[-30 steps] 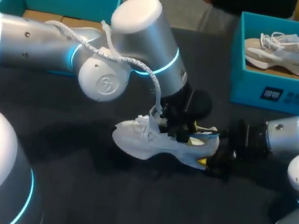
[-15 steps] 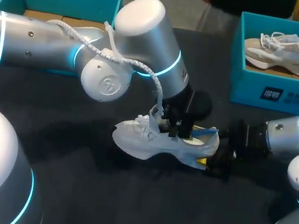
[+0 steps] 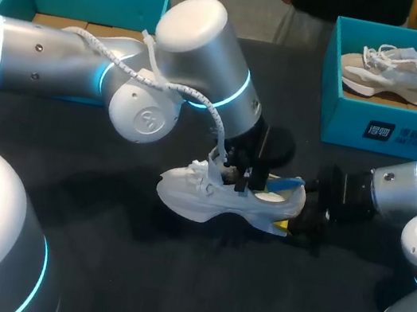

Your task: Take the shoe out of the shoebox, open the shoe tongue, remove and reinsert the insole, then place the shoe into the shoebox

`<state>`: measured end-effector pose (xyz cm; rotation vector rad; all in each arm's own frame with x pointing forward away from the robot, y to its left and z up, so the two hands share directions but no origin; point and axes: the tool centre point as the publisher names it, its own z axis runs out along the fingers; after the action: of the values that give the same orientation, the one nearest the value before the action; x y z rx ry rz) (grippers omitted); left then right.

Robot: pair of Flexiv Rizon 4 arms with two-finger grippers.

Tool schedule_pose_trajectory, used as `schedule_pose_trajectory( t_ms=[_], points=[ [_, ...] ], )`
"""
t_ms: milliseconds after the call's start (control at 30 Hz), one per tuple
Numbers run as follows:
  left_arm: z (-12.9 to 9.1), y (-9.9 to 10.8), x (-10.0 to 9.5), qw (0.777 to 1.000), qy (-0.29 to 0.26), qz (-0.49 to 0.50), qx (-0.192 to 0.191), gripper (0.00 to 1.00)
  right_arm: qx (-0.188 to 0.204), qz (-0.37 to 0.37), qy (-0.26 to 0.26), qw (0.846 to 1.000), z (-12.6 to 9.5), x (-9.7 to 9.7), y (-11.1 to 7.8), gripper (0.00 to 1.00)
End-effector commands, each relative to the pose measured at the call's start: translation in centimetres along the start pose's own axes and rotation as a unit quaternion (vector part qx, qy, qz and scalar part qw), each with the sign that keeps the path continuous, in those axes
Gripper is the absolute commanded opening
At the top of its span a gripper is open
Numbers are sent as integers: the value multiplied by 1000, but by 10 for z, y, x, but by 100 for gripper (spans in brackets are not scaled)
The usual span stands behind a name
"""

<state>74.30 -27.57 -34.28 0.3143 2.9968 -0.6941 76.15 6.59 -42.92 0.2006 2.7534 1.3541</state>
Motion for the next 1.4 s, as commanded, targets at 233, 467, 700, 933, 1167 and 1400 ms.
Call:
schedule_pose_trajectory(
  t_ms=[233,467,700,933,1167,1400],
  points=[
    [-26,2,7,999,-4,-5,37,0,3,1,-1,1000,6,0,-3,0],
    [-41,-11,7,998,-3,-7,65,0,3,1,-1,1000,6,0,-3,0],
    [-53,-24,0,996,-4,-10,89,0,3,1,-1,1000,6,0,-3,0],
    [-64,-40,-4,993,-4,-8,115,0,3,1,-1,1000,6,0,-3,0],
    [-82,-60,-8,990,-7,-2,139,0,3,1,-1,1000,6,0,-3,0],
    [-106,-80,-12,986,14,-2,166,0,3,1,-1,1000,6,0,-3,0]
  ],
)
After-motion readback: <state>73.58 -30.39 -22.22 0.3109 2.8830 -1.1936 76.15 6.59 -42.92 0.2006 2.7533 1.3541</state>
